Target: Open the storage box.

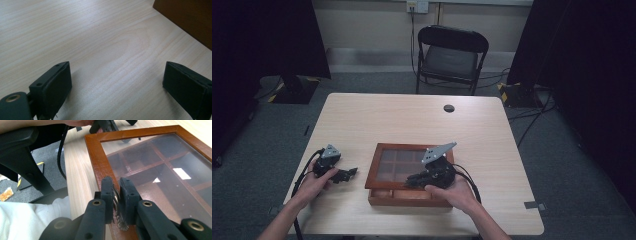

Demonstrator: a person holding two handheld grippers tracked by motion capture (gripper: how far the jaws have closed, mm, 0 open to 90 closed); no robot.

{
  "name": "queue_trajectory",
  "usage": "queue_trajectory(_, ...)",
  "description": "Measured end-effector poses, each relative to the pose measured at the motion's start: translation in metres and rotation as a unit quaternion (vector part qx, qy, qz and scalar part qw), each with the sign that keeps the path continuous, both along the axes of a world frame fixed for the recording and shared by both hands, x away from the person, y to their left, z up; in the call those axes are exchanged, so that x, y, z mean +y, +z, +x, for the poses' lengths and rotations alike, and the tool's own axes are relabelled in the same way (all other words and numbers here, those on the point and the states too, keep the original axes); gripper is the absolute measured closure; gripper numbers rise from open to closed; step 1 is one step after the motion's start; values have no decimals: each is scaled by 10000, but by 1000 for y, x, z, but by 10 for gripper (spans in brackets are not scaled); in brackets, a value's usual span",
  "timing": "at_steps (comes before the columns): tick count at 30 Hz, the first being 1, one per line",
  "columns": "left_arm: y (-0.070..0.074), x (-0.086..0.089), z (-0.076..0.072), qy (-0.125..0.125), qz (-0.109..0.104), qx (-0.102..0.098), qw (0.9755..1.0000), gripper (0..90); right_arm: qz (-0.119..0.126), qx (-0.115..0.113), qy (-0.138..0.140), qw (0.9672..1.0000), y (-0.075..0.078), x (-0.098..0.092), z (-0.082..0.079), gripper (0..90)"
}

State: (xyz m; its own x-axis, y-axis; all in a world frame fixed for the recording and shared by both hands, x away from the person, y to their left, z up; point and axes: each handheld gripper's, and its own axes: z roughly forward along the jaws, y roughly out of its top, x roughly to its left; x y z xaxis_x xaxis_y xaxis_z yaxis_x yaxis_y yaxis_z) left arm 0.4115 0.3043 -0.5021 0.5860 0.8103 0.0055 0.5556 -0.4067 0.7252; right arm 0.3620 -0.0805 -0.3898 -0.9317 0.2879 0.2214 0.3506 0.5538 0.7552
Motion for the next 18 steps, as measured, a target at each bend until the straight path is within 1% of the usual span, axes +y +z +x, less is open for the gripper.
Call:
queue_trajectory(5,0,0,0,0,1,-1,10000,79,36,-63,-19,10000,7,-1,2,818)
queue_trajectory(13,0,0,0,-1,4,0,10000,79,30,-151,-47,9999,18,-1,5,819)
queue_trajectory(18,0,0,0,1,14,-10,10000,79,-16,-154,-55,9999,22,0,6,819)
